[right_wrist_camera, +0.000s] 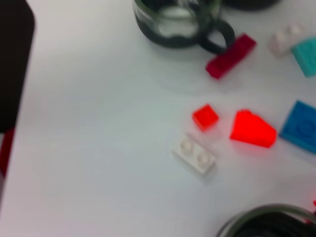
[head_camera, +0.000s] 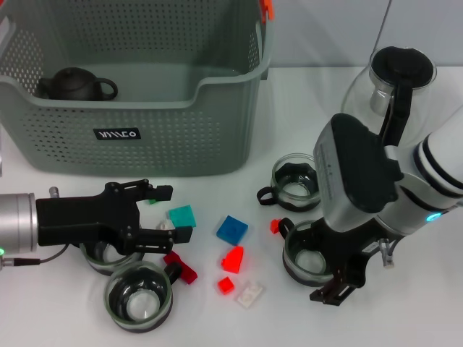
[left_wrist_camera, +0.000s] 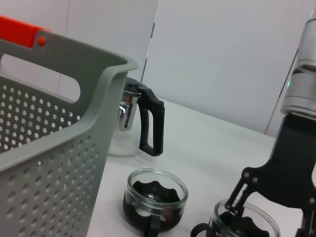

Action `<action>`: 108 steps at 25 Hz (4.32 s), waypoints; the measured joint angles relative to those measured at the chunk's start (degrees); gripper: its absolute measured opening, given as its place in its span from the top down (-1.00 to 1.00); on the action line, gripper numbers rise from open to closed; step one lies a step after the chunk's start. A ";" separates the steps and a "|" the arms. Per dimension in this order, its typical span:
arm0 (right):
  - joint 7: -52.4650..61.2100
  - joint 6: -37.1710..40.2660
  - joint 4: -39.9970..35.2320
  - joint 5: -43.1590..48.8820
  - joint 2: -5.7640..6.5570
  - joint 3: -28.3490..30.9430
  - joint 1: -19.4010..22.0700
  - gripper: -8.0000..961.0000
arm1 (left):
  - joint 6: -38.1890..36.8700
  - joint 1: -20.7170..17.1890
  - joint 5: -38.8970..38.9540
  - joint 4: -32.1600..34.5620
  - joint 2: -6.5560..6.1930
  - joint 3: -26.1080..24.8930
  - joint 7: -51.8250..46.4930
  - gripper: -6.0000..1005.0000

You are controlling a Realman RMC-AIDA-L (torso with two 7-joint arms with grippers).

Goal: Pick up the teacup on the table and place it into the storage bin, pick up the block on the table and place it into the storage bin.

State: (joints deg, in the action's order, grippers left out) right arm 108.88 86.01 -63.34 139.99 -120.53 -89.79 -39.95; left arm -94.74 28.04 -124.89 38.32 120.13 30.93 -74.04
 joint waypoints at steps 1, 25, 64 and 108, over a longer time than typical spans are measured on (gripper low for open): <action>0.68 -0.52 0.00 0.57 -0.04 -0.62 -0.06 -0.83 | 0.00 -0.02 0.00 0.00 0.02 0.00 0.00 -0.76; 4.73 -0.10 -0.07 1.42 -0.23 -3.99 -1.22 -0.32 | -0.01 -0.19 0.62 -0.52 -0.09 -0.68 1.62 -0.75; 5.05 21.05 -17.28 -20.32 0.40 28.07 -12.38 0.88 | -2.38 -1.76 0.61 -1.15 -0.51 -2.19 4.18 -0.73; 0.64 -51.83 40.31 -27.46 -0.31 5.82 -34.72 0.86 | -5.31 -1.77 3.14 -1.50 -0.30 -5.12 4.52 -0.72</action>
State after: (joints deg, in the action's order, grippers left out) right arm 109.51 34.18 -23.03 112.53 -120.84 -83.97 -74.67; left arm -100.04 26.28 -121.75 36.82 119.83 25.81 -69.52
